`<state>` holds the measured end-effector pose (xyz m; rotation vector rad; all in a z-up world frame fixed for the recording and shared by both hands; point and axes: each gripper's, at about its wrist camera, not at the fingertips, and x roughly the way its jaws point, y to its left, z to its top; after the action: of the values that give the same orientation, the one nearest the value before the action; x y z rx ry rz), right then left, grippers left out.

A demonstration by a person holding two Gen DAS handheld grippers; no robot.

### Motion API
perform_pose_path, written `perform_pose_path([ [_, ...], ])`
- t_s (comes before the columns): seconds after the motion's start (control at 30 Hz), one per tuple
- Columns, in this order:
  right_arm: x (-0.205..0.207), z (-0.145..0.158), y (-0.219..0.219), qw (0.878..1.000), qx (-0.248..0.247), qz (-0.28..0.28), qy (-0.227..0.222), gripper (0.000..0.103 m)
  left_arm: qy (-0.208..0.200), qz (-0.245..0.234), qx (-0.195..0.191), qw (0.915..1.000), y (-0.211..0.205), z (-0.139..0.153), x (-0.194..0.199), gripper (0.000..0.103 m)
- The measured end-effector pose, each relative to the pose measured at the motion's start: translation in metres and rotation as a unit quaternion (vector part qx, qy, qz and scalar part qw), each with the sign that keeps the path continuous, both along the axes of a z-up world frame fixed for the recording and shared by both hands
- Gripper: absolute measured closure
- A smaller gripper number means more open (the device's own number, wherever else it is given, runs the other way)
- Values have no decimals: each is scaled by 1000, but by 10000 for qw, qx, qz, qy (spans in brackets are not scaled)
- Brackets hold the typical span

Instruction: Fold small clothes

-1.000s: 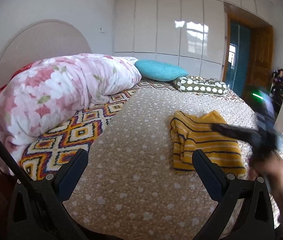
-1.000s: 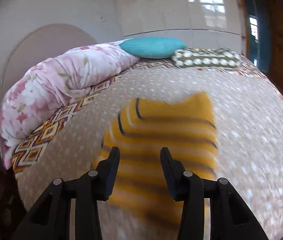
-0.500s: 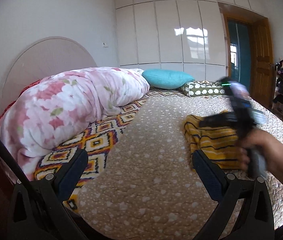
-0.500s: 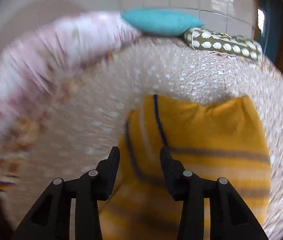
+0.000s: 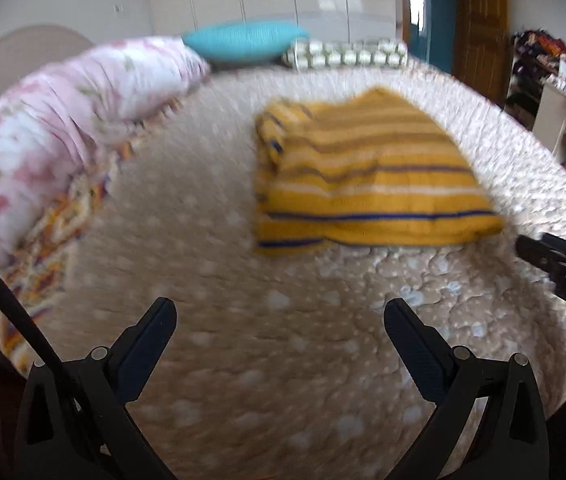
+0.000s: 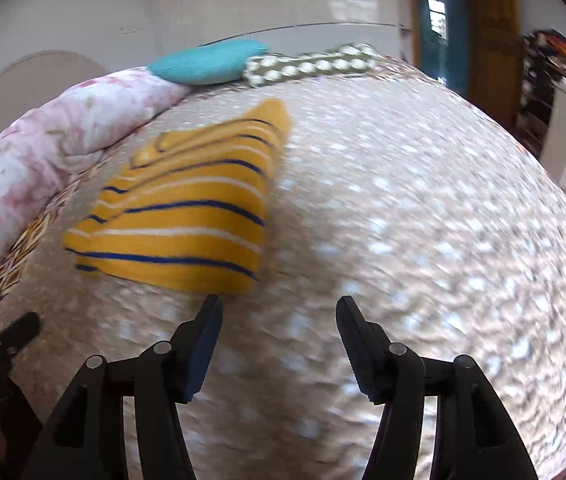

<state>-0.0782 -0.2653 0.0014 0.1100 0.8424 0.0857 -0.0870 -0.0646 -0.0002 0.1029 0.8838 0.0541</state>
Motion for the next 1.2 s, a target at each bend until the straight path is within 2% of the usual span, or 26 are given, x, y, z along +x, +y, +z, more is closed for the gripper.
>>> perform_pose_path([
  [0.17,-1,-16,-19,9994,-43,-336,96,39,644,231,-204,9974,-2,-34,17,0],
  [0.23,0,-20,-20,9993,-10,-355,80,37,587,233,-232,9977,-2,-37,15,0],
  [0.37,0,-24,-8,9991,-321,-285,-11,28,602,216,-221,9977,-3,-39,14,0],
  [0.6,0,-26,-3,9982,-487,-354,-10,26,646,190,-378,9970,5,-42,16,0],
  [0.7,-2,-15,-4,9981,-346,-502,-85,26,655,196,-387,9969,7,-42,17,0],
  [0.8,3,8,3,9988,-65,-243,-415,26,613,210,-364,9972,7,-42,17,0],
  [0.9,24,24,21,9981,117,270,-550,46,576,222,-349,9975,5,-42,16,0],
  [0.97,37,27,32,9962,290,573,-596,69,584,214,-360,9974,5,-42,15,0],
  [1.03,52,20,43,9960,333,697,-454,74,610,200,-387,9972,6,-42,16,0],
  [1.1,60,2,47,9970,411,650,-127,73,624,174,-399,9971,6,-42,16,0],
  [1.2,41,-10,53,9974,152,685,-137,72,616,137,-424,9971,8,-42,16,0],
])
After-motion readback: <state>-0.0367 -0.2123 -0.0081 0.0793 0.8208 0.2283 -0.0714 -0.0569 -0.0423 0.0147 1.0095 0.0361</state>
